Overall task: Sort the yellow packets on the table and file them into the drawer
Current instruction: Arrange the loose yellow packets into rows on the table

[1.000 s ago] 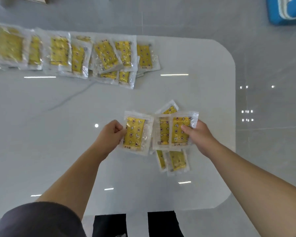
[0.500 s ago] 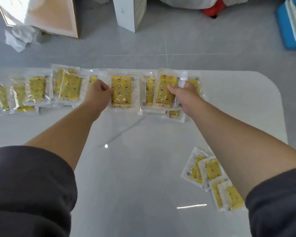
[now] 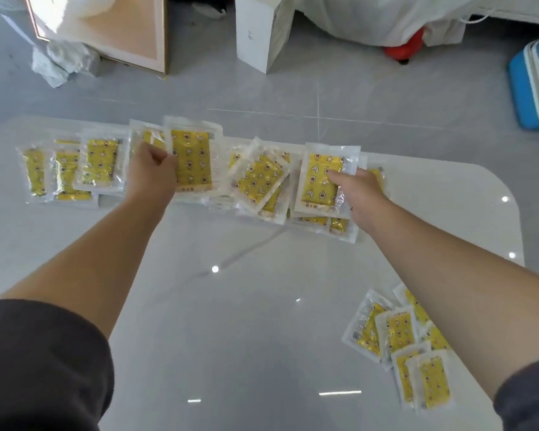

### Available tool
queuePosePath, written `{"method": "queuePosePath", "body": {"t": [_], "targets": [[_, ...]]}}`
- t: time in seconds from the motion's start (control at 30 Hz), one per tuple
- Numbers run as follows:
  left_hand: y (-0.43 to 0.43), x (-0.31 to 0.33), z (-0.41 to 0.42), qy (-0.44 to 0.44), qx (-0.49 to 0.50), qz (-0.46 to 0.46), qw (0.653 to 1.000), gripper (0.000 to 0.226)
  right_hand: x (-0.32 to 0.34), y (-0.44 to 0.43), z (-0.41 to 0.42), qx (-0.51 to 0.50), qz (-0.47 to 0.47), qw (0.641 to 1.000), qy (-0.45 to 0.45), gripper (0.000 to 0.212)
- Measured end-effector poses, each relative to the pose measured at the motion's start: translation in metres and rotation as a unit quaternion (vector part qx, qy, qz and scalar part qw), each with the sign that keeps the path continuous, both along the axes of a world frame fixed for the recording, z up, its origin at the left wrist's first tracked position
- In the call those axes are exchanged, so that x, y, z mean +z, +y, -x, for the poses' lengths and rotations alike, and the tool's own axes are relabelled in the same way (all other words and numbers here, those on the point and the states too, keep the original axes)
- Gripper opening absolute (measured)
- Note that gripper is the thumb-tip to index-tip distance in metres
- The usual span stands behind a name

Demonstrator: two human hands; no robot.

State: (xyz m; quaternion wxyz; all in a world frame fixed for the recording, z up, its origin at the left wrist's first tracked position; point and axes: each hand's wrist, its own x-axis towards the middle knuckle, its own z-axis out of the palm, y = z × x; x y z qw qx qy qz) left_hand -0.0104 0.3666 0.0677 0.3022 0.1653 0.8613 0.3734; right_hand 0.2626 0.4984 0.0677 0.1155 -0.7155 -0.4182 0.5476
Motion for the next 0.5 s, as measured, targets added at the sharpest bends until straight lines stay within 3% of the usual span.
{"method": "queuePosePath", "body": {"t": [0.1,0.17,0.3,0.37,0.5], "targets": [[-0.015,-0.004,0.039,-0.048,0.085,0.019,0.995,0.024,0.0,-0.012,0.043,0.03,0.058,0.997,0.039,0.06],[-0.022,-0.007,0.06,-0.067,0.122,0.036,0.99,0.022,-0.003,-0.024,0.076,0.041,0.086,0.993,0.075,0.039],[-0.017,-0.014,0.088,-0.062,0.128,0.054,0.988,0.022,-0.012,-0.036,0.13,0.007,0.099,0.989,0.11,0.032],[-0.009,-0.018,0.096,-0.062,0.12,0.058,0.989,0.022,-0.009,-0.037,0.147,-0.001,0.104,0.988,0.117,0.015],[-0.004,-0.02,0.097,-0.049,0.093,0.098,0.99,0.023,-0.018,-0.035,0.149,0.013,0.068,0.996,0.057,0.015]]}}
